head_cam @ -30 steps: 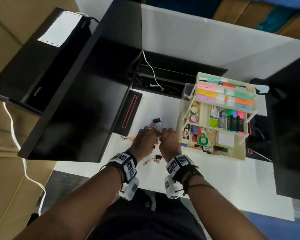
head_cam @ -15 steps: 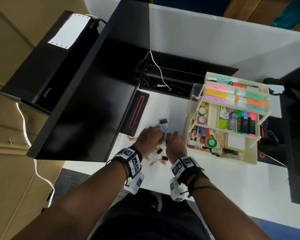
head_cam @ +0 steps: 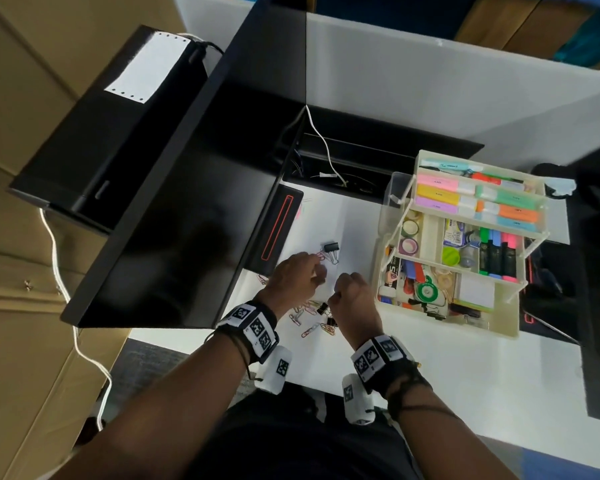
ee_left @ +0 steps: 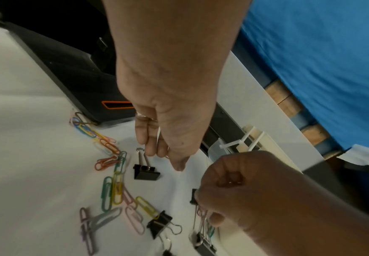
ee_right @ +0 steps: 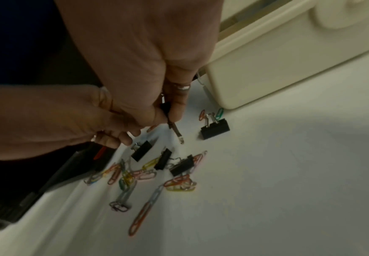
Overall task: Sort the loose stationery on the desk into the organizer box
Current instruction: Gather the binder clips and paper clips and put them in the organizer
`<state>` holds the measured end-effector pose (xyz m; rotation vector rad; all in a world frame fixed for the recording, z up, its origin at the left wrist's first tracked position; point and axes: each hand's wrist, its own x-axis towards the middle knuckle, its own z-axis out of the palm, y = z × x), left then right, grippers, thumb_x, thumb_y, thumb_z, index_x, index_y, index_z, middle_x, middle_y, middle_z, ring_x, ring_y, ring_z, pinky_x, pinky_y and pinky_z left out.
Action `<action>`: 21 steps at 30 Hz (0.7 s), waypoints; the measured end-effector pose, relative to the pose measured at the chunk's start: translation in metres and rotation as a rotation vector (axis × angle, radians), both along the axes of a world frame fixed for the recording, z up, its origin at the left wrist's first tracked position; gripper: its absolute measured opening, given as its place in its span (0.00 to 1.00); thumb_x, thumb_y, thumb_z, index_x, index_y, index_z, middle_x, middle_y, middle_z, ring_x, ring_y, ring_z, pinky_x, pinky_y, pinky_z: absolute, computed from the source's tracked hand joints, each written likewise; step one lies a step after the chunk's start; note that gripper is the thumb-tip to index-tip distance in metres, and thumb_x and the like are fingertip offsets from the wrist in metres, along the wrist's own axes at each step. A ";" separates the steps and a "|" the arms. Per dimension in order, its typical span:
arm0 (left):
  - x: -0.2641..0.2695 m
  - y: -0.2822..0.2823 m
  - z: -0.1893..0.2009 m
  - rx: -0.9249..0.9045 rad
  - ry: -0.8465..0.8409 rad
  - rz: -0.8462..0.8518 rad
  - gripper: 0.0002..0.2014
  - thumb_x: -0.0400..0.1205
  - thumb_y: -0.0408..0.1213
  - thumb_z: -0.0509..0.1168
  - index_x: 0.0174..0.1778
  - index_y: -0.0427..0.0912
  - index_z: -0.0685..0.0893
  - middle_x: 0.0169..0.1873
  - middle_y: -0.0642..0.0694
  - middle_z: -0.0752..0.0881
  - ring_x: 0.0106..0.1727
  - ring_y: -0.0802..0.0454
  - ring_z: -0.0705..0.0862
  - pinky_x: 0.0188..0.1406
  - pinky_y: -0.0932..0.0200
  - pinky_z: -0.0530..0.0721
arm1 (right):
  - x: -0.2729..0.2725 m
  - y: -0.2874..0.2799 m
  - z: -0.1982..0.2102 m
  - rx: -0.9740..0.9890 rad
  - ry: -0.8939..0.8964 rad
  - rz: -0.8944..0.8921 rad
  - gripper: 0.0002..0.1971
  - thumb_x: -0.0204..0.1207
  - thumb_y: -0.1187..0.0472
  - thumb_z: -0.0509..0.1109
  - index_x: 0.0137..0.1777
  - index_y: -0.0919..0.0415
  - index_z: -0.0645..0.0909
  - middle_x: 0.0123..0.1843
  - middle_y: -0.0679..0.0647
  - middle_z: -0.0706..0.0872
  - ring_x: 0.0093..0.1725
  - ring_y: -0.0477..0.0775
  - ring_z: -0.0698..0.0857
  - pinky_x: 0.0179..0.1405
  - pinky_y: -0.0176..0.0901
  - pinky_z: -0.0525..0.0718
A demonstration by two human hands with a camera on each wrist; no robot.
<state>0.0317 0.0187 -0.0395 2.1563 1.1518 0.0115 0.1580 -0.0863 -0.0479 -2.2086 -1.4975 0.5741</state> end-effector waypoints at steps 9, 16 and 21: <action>0.017 0.006 -0.001 0.076 -0.058 -0.039 0.18 0.80 0.51 0.75 0.61 0.46 0.84 0.56 0.48 0.80 0.57 0.50 0.79 0.48 0.55 0.80 | 0.025 -0.054 0.047 0.218 0.383 -0.348 0.09 0.81 0.73 0.71 0.52 0.58 0.85 0.43 0.47 0.90 0.41 0.41 0.90 0.38 0.29 0.85; 0.056 0.030 -0.010 0.145 0.070 -0.142 0.25 0.76 0.15 0.65 0.64 0.44 0.86 0.61 0.45 0.80 0.62 0.42 0.79 0.57 0.50 0.84 | 0.074 -0.098 0.057 0.251 0.453 -0.705 0.06 0.81 0.70 0.74 0.53 0.60 0.88 0.46 0.54 0.92 0.41 0.50 0.88 0.43 0.24 0.82; 0.064 0.035 -0.014 0.065 0.105 -0.105 0.14 0.78 0.21 0.71 0.53 0.43 0.89 0.55 0.44 0.81 0.58 0.41 0.84 0.56 0.48 0.86 | 0.128 -0.118 0.051 0.167 0.354 -0.899 0.06 0.79 0.68 0.77 0.53 0.64 0.92 0.44 0.57 0.93 0.39 0.48 0.85 0.38 0.18 0.78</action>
